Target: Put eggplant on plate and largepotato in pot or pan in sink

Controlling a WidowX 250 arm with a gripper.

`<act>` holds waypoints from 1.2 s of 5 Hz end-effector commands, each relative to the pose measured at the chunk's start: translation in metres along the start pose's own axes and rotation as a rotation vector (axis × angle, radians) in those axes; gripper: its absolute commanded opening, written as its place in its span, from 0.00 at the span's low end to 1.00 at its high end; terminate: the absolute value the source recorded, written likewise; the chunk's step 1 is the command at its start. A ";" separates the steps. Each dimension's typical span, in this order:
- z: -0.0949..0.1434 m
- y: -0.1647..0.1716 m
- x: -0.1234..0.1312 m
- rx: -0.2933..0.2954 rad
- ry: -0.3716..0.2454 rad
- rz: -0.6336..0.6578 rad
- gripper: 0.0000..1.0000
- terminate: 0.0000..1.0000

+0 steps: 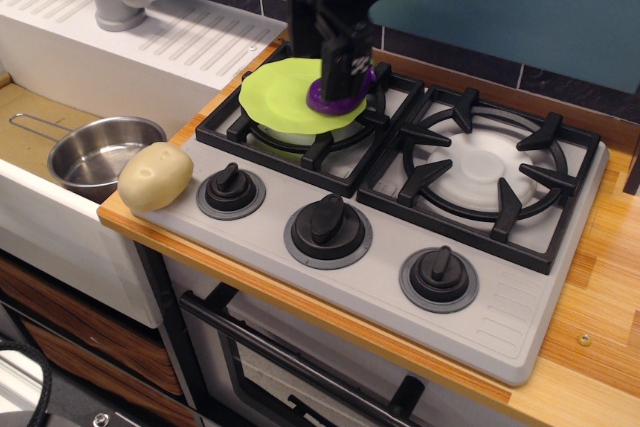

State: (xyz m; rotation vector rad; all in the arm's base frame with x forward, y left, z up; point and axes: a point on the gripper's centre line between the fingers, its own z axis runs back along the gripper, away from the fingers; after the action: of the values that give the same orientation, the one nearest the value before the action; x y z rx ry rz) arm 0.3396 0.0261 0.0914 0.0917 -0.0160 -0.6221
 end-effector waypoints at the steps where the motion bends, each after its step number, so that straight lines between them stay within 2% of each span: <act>1: 0.045 0.009 0.015 0.051 -0.008 0.038 1.00 0.00; 3: 0.045 0.009 0.015 0.051 -0.008 0.038 1.00 0.00; 4: 0.057 0.005 -0.017 0.120 0.000 -0.044 1.00 0.00; 5: 0.066 0.006 -0.037 0.170 -0.001 0.010 1.00 0.00; 6: 0.067 0.010 -0.054 0.217 0.023 0.045 1.00 0.00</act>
State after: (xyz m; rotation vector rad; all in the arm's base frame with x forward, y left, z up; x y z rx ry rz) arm 0.2888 0.0629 0.1348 0.2845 0.0166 -0.5811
